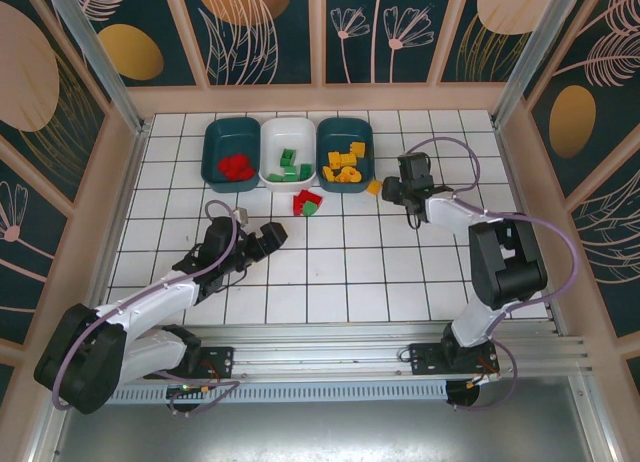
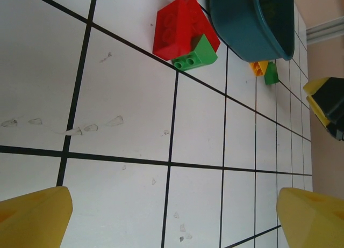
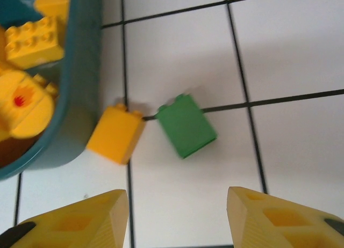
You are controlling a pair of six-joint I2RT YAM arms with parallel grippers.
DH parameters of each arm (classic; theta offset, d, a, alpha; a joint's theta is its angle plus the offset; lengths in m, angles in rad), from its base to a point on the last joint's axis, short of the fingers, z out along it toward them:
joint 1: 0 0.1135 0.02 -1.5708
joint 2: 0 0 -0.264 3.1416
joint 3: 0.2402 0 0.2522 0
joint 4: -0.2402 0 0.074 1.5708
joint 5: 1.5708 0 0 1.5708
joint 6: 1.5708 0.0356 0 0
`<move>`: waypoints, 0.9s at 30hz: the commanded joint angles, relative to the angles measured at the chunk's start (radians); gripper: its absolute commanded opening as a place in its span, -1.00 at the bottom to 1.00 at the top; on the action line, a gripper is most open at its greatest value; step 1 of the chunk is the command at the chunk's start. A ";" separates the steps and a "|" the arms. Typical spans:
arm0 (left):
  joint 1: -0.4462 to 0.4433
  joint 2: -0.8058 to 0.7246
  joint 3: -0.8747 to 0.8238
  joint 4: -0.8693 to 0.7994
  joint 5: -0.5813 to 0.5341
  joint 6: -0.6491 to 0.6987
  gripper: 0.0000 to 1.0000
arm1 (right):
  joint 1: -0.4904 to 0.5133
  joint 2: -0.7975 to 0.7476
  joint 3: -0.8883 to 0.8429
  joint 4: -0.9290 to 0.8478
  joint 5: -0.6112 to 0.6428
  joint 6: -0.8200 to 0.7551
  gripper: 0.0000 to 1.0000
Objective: Sort the legos into containers by color
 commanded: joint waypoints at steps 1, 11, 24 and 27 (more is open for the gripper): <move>-0.004 -0.003 0.010 0.003 -0.001 0.023 0.95 | -0.020 0.103 0.108 0.007 0.057 -0.004 0.05; -0.004 -0.035 0.023 -0.058 -0.019 0.043 0.95 | -0.018 0.374 0.366 -0.091 0.128 -0.068 0.15; -0.004 -0.039 0.009 -0.064 -0.027 0.062 0.95 | 0.031 0.278 0.164 -0.020 0.000 -0.087 0.14; -0.004 -0.037 0.005 -0.062 -0.025 0.068 0.95 | 0.058 0.230 0.101 -0.006 -0.025 -0.089 0.14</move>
